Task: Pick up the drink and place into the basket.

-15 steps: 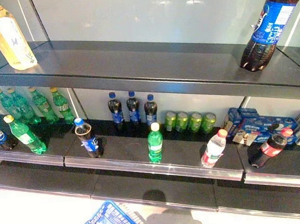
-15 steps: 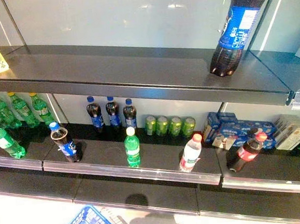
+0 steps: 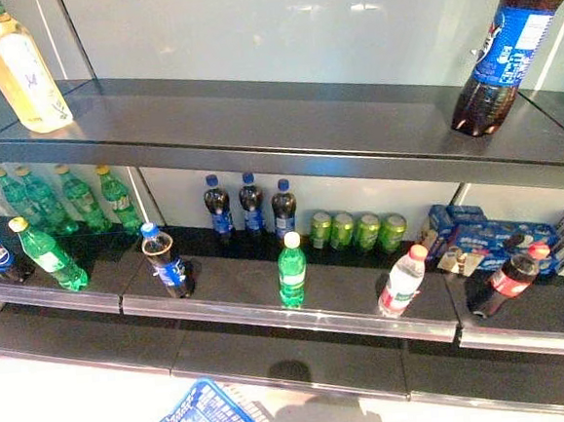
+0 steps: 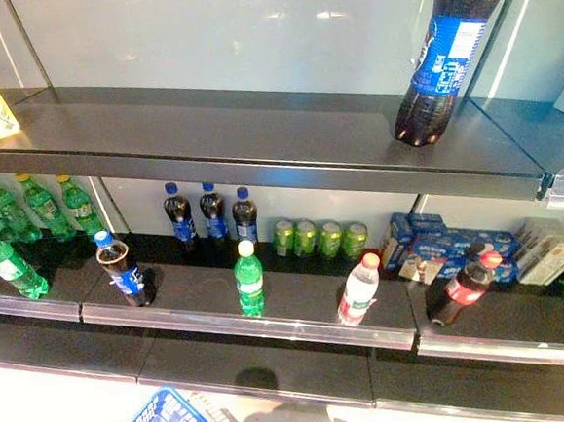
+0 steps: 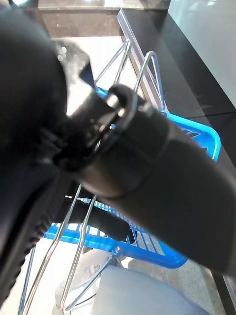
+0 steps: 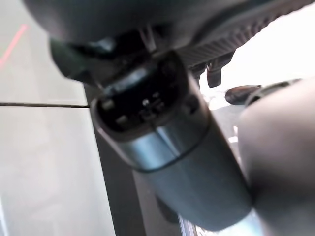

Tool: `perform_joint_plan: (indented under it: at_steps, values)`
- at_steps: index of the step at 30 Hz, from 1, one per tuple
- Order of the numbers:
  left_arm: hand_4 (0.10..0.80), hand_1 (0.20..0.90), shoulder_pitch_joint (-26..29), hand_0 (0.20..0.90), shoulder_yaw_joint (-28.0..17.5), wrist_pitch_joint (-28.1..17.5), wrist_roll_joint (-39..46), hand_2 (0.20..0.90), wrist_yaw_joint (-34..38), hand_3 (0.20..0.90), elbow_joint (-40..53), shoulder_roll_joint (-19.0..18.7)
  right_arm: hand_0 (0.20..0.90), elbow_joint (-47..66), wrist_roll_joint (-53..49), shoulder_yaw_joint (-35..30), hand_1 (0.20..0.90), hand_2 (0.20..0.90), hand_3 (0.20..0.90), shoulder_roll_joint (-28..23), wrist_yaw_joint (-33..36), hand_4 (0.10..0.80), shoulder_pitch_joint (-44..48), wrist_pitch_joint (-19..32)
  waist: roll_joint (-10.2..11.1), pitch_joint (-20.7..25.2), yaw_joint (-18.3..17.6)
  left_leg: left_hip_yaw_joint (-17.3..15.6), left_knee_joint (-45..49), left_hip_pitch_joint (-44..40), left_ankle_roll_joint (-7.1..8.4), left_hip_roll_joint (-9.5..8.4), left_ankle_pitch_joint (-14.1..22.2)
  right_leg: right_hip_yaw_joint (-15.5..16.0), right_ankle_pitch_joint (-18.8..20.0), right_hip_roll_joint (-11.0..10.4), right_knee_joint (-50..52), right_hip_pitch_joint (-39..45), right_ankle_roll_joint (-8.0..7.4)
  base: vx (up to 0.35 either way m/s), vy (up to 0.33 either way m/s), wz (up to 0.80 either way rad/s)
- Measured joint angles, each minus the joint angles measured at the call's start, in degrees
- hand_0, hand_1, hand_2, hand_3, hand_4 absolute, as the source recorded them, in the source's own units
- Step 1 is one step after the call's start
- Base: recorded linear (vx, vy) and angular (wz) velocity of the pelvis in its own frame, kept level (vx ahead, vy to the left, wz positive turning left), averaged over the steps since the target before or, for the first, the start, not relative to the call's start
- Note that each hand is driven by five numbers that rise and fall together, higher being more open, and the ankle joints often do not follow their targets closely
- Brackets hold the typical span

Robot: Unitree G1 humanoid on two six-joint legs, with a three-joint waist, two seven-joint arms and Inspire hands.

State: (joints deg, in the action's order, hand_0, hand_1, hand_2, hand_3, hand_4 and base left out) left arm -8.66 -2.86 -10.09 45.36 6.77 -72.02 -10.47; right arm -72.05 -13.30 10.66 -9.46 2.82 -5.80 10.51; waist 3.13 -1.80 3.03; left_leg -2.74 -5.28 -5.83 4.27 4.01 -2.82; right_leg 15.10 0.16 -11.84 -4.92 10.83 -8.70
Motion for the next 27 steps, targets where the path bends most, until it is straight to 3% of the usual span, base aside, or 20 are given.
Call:
perform_joint_plan:
  at_steps: [4,9,17,24,27]
  values:
    - [0.1,0.3,-0.1,0.3,-0.1,0.0,0.0,0.3,0.0,0.2,0.1,0.0,0.9,9.9,1.5,2.1,0.9,0.9,0.9,-1.1,5.5,0.8,-2.9,1.1,0.1,-0.1,-0.2,0.0,0.0,0.0,0.22,0.15,-0.1,-0.1,0.0,0.1,0.0,-0.2,0.0,-0.04,-0.055,-0.02]
    - [0.1,0.3,-1.6,0.3,-0.5,0.4,-0.1,0.3,0.3,0.2,3.3,-0.3,0.9,37.5,5.7,3.8,0.9,0.9,0.9,-6.2,14.0,0.8,-6.3,-0.4,0.6,-0.5,-1.7,-0.9,0.0,0.2,0.63,0.94,-0.3,-0.9,0.4,0.8,-0.1,-1.0,0.14,-0.05,-0.046,-0.08]
    - [0.1,0.3,-2.9,0.3,-3.2,0.1,0.0,0.3,-0.1,0.2,3.9,-0.9,0.9,53.7,11.6,-1.0,0.9,0.9,0.9,-11.4,23.5,0.8,-6.3,0.5,1.8,-1.3,-3.3,-1.7,0.0,0.9,0.78,1.17,-0.3,-1.6,0.9,1.0,-0.1,-2.1,0.1,-0.011,-0.003,-0.06]
    - [0.1,0.3,-3.4,0.3,-4.9,-0.6,-1.3,0.3,-2.2,0.2,3.2,-0.1,0.9,68.7,21.8,-5.9,0.9,0.9,0.9,-14.4,33.5,0.8,-6.8,0.0,1.4,-1.7,-3.7,-3.5,0.0,0.9,0.82,1.28,-0.1,-3.1,1.3,1.0,-0.2,-3.1,0.09,0.004,0.015,-0.12]
    - [0.1,0.3,-3.4,0.3,-4.9,-0.7,-1.3,0.3,-2.5,0.2,3.2,-0.1,0.9,69.9,22.9,-8.3,0.9,0.9,0.9,-15.7,36.9,0.8,-6.7,0.1,1.3,-1.8,-3.6,-3.7,0.0,0.8,0.83,1.33,-0.1,-3.2,1.3,1.0,-0.3,-3.4,0.09,0.0,0.001,-0.02]
